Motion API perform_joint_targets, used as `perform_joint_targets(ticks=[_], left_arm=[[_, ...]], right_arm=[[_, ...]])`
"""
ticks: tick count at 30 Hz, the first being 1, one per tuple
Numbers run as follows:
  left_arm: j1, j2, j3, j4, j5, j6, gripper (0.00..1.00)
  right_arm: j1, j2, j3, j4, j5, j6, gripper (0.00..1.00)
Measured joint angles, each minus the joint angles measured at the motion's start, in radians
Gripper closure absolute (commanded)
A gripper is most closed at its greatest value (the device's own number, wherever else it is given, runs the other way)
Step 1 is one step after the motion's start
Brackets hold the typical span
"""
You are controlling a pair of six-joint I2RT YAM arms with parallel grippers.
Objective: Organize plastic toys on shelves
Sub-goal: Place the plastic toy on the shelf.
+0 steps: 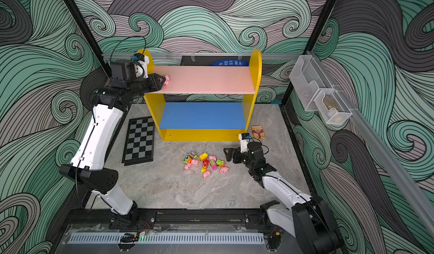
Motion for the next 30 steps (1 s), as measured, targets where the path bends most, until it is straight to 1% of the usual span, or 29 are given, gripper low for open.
perform_joint_targets(ticks=[13, 16, 18, 21, 23, 26, 30], left_arm=[[0.006, 0.002, 0.050, -0.017, 0.034, 0.004, 0.40], [0.006, -0.019, 0.046, -0.017, 0.060, 0.013, 0.39], [0.006, -0.060, 0.013, -0.011, 0.075, 0.020, 0.39], [0.006, -0.183, -0.121, 0.013, 0.113, 0.034, 0.39], [0.006, -0.289, -0.249, 0.045, 0.145, 0.039, 0.39], [0.006, -0.438, -0.454, 0.108, 0.207, 0.048, 0.39], [-0.006, -0.571, -0.726, 0.194, 0.263, 0.048, 0.41]], right_arm=[[0.000, 0.000, 0.018, -0.016, -0.008, -0.005, 0.00], [0.000, -0.003, 0.023, -0.029, -0.022, -0.013, 0.00], [0.003, -0.006, 0.023, -0.045, -0.032, -0.018, 0.01], [0.012, -0.014, 0.023, -0.070, -0.041, -0.020, 0.04], [0.021, -0.023, 0.023, -0.089, -0.046, -0.019, 0.06], [0.039, -0.034, 0.021, -0.118, -0.050, -0.005, 0.12], [0.062, -0.055, 0.005, -0.134, -0.051, 0.033, 0.17]])
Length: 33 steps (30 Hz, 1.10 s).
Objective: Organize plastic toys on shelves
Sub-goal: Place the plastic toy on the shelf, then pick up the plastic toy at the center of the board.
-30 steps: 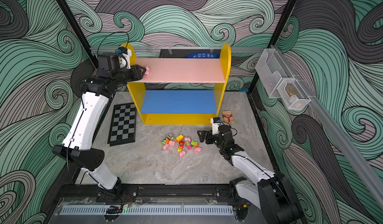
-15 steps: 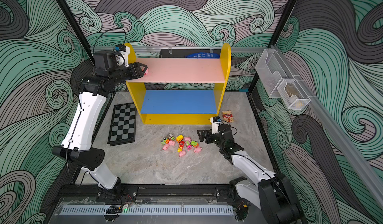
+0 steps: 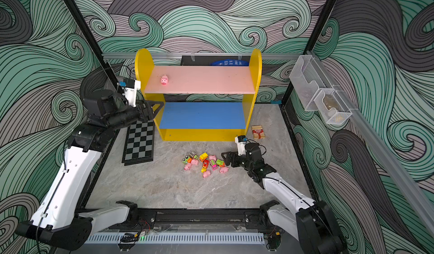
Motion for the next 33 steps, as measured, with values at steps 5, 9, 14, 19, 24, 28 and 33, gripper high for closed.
perform_joint_targets(ticks=[5, 9, 14, 19, 24, 28, 33], left_arm=[[-0.061, -0.038, -0.306, 0.112, 0.023, -0.034, 0.47], [-0.192, -0.039, -0.524, 0.235, 0.028, -0.100, 0.53], [-0.376, 0.014, -0.673, 0.428, 0.034, -0.196, 0.62], [-0.501, 0.179, -0.693, 0.560, 0.024, -0.263, 0.71], [-0.578, 0.330, -0.682, 0.652, 0.013, -0.301, 0.72], [-0.623, 0.428, -0.663, 0.719, 0.014, -0.327, 0.75], [-0.648, 0.528, -0.617, 0.779, 0.018, -0.348, 0.75]], right_arm=[[0.045, -0.010, -0.038, -0.030, 0.006, 0.046, 0.30], [0.075, -0.010, -0.068, -0.045, 0.020, 0.079, 0.40], [0.094, -0.018, -0.092, -0.065, 0.046, 0.105, 0.55], [0.102, -0.035, -0.102, -0.083, 0.071, 0.125, 0.66], [0.111, -0.031, -0.108, -0.089, 0.085, 0.133, 0.73], [0.122, -0.021, -0.117, -0.090, 0.103, 0.139, 0.73], [0.134, -0.009, -0.123, -0.090, 0.113, 0.149, 0.73]])
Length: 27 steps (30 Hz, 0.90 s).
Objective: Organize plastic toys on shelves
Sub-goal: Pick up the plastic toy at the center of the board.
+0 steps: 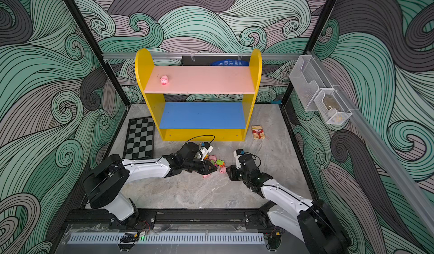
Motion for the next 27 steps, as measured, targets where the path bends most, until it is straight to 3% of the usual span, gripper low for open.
perform_joint_targets(ticks=[16, 27], left_arm=[[-0.002, 0.220, 0.118, 0.074, 0.010, -0.010, 0.70], [-0.002, 0.252, 0.118, 0.082, 0.023, -0.010, 0.70]], right_arm=[[0.016, 0.069, 0.000, 0.001, 0.055, 0.001, 0.79], [0.018, 0.128, 0.024, 0.015, 0.085, 0.001, 0.81]])
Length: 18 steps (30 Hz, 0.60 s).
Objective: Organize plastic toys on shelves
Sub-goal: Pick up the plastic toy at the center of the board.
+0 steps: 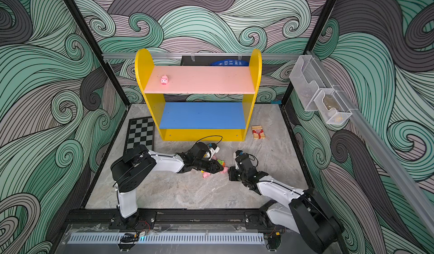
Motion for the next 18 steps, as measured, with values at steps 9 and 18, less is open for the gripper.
perform_joint_targets(ticks=[9, 18], left_arm=[[0.000, 0.000, -0.043, 0.056, 0.055, -0.006, 0.72], [0.000, -0.031, -0.062, 0.070, 0.085, -0.024, 0.63]], right_arm=[[0.003, 0.077, 0.062, 0.012, 0.028, -0.008, 0.81], [0.005, 0.096, 0.084, 0.018, 0.045, -0.026, 0.72]])
